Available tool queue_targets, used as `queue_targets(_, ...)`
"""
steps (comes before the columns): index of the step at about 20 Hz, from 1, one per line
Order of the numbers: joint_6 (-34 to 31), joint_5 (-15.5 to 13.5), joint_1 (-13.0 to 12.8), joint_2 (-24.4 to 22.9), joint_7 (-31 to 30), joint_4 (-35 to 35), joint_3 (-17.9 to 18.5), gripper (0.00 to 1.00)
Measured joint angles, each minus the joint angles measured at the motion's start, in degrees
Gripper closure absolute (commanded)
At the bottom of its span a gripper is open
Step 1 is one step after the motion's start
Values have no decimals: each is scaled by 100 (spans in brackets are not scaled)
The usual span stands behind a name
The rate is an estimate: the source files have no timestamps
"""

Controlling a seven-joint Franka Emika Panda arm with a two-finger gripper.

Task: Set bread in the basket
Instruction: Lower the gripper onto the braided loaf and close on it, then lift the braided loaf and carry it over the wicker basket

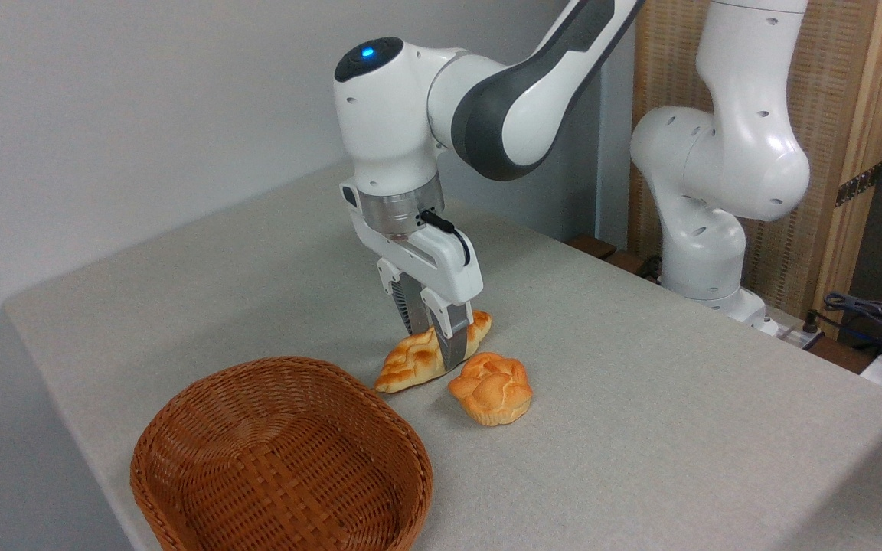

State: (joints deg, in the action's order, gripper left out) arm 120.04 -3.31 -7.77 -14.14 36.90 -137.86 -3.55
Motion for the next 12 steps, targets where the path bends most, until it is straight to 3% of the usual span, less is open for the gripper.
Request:
queue_targets(2, 0, 0, 0, 0, 0, 0, 0, 68)
queue_targets(7, -62, 0, -3, 10, 18, 83, 0, 68)
queue_targets(12, -787, 19, -3, 172, 355, 652, 6, 68)
